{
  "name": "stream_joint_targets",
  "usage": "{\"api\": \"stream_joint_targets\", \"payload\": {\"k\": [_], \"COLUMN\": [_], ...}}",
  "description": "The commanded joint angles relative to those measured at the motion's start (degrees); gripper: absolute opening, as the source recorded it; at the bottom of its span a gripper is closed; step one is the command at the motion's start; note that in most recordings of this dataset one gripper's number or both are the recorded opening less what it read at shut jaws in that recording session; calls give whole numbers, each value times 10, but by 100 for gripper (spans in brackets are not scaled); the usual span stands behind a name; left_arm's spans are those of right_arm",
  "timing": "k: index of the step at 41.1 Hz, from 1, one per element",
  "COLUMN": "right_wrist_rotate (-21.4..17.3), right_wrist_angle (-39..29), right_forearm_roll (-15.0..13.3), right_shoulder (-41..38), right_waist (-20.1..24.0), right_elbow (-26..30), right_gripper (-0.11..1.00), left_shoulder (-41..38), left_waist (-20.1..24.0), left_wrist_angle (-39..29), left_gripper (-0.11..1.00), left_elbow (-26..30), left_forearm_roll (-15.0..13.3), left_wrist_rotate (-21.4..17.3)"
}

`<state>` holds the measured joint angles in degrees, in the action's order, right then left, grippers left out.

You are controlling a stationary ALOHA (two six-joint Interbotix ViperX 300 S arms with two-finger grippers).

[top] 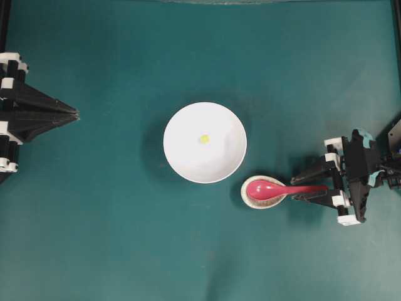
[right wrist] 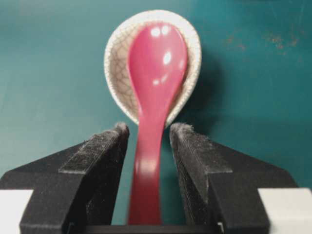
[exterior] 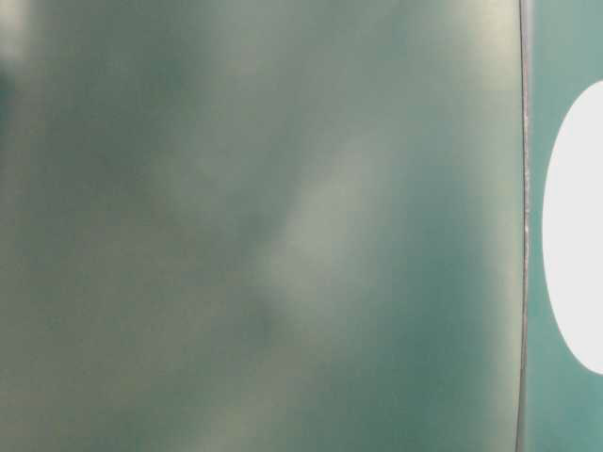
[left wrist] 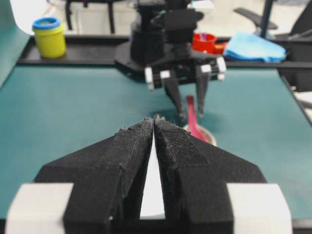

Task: Scoop the yellow hexagonal prism block from the bowl with a spoon using the right arm.
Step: 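Close the right gripper on the pink spoon handle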

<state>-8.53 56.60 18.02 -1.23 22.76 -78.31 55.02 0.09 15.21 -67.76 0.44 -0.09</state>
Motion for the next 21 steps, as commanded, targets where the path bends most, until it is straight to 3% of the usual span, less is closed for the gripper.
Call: {"api": "stream_joint_targets", "payload": {"k": [1,13,21], "right_wrist_rotate": [5,10,10], "right_wrist_angle": [3,3,4], "right_forearm_roll": [2,3,18], "right_shoulder": [11,11,11], "right_waist": [3,3,3], "right_elbow": [4,2,-2], "right_gripper": [47,47,47], "left_shoulder": [-4,-5,-4], "left_waist": [1,1,2], "left_wrist_angle": [3,4,3], "left_gripper": [11,11,11], "left_elbow": [16,16,16], "left_forearm_roll": [2,2,1], "left_wrist_rotate": [0,0,0]}}
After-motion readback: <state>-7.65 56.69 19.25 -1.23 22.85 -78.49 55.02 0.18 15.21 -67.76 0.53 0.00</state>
